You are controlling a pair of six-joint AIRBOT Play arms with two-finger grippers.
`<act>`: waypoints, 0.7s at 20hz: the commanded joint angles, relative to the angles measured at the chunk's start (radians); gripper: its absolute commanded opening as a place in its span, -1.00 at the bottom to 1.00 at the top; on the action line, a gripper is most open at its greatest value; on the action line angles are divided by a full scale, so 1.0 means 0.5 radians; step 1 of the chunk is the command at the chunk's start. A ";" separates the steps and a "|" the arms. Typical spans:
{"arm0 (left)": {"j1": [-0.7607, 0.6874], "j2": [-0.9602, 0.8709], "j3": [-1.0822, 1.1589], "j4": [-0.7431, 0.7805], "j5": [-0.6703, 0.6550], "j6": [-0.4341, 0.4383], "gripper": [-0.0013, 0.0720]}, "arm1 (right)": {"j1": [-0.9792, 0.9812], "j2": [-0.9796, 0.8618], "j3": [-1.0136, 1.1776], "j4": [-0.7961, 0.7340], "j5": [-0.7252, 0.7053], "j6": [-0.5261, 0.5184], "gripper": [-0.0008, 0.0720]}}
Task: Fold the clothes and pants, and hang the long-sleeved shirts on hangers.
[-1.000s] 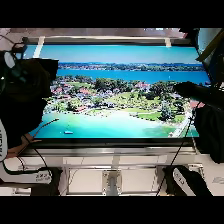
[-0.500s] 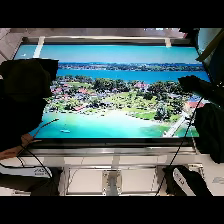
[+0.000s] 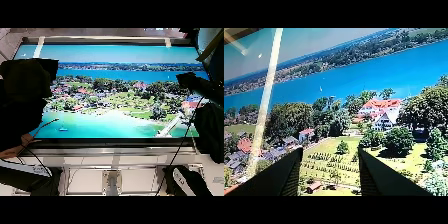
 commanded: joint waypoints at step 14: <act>-1.298 0.892 -0.002 -1.468 -0.150 0.444 -0.93 | 0.000 0.002 1.300 -1.125 1.370 -0.005 0.15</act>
